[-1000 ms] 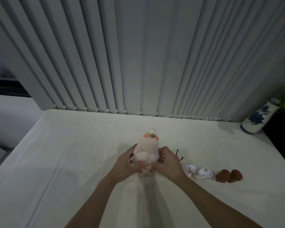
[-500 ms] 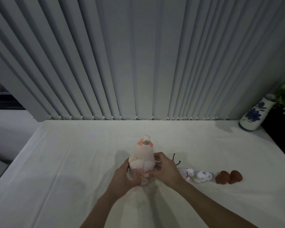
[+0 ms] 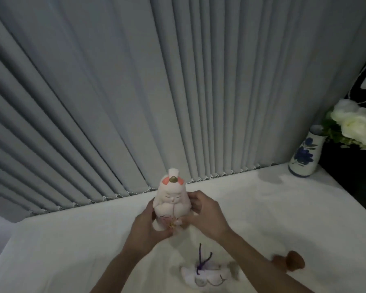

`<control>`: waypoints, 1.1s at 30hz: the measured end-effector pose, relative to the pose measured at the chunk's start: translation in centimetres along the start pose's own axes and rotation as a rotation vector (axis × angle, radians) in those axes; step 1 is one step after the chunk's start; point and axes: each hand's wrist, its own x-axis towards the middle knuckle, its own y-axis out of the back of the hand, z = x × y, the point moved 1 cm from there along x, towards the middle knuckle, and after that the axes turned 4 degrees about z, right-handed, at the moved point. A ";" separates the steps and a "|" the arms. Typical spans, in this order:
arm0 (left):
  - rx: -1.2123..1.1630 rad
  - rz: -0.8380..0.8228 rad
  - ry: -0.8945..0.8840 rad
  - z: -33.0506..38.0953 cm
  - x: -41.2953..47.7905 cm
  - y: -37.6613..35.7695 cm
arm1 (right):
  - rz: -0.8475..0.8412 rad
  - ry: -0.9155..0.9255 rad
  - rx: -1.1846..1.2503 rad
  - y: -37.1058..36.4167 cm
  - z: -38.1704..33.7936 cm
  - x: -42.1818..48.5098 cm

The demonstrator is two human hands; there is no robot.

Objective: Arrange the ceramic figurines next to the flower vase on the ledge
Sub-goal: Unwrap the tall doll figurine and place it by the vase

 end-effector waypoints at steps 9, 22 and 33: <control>-0.053 -0.236 -0.132 9.6 11.3 -14.7 | 0.280 -0.021 0.060 17.6 1.0 4.6; 0.016 -0.399 -0.132 14.3 20.7 -29.1 | 0.424 -0.062 0.232 30.6 5.3 9.9; 0.057 -0.456 -0.120 13.8 22.1 -30.5 | 0.464 -0.081 0.359 31.2 7.1 10.8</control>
